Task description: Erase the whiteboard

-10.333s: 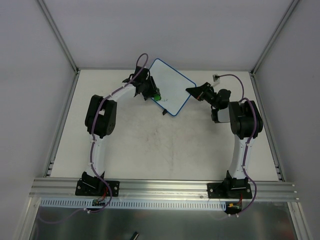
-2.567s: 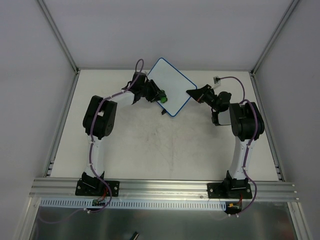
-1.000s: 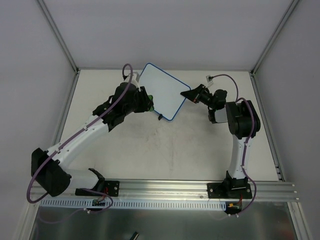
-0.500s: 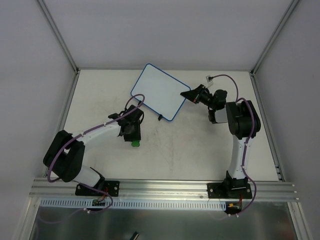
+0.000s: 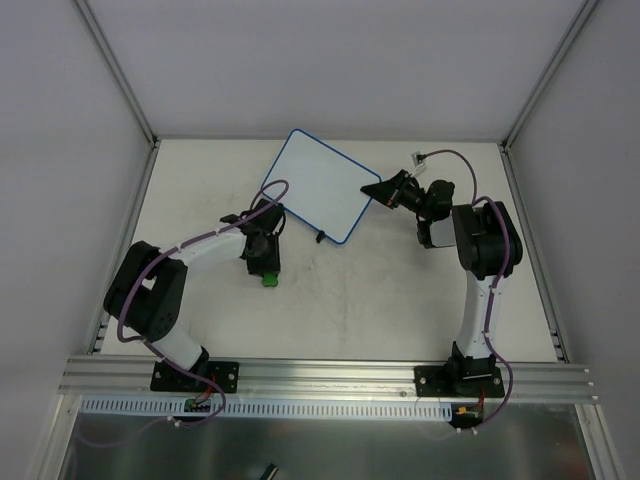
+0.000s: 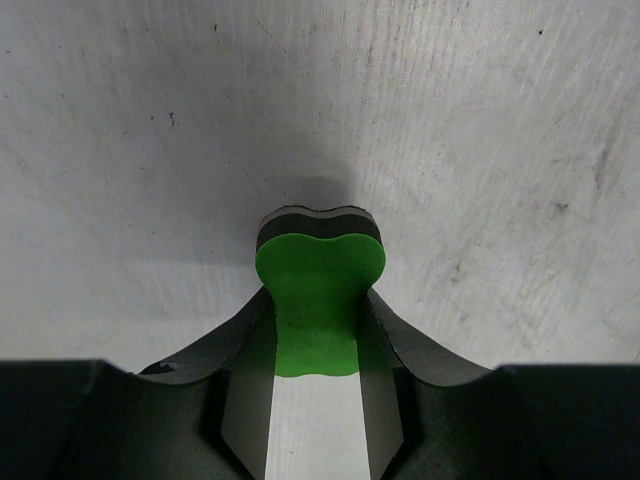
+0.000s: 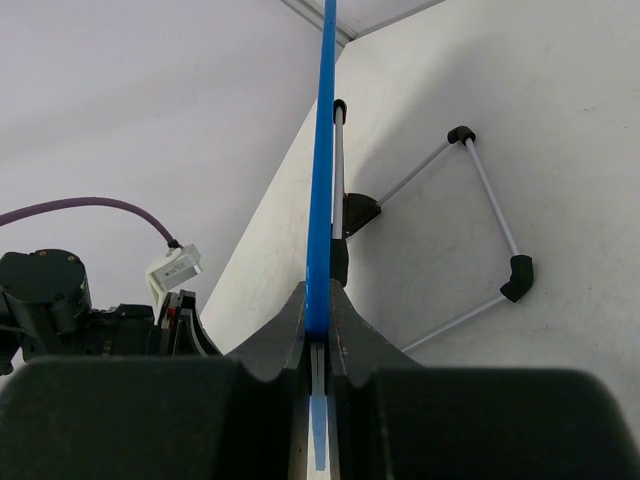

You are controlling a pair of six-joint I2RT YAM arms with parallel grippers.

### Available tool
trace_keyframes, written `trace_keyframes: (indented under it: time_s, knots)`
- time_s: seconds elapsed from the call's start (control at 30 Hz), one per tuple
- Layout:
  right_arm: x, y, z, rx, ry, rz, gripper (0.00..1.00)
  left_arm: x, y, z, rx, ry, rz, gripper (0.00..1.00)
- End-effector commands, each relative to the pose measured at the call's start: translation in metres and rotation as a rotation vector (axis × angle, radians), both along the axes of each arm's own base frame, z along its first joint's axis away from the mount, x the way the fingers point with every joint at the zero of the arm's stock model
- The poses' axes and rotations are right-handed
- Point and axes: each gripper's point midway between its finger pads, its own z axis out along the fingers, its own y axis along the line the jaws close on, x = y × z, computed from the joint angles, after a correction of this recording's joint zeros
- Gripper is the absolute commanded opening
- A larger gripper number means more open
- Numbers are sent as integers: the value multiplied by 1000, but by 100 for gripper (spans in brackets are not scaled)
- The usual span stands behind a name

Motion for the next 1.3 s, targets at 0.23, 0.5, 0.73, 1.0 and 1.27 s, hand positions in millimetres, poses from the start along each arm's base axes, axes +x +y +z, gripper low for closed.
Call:
trace_keyframes:
  time_s: [0.23, 0.5, 0.73, 1.0, 1.27]
  knots:
    - [-29, 14, 35, 10, -195, 127, 0, 1, -4, -5, -16, 55, -35, 25]
    - [-28, 15, 35, 11, -194, 127, 0, 1, -2, -4, -3, 45, -34, 27]
    - [-28, 14, 34, 10, -194, 125, 0, 2, 0, -2, 3, 35, -33, 35]
    - [-27, 14, 35, 11, -195, 125, 0, 2, 10, 7, 35, 2, -15, 44]
    - [-26, 15, 35, 13, -196, 125, 0, -4, 16, 21, 44, -20, -28, 99]
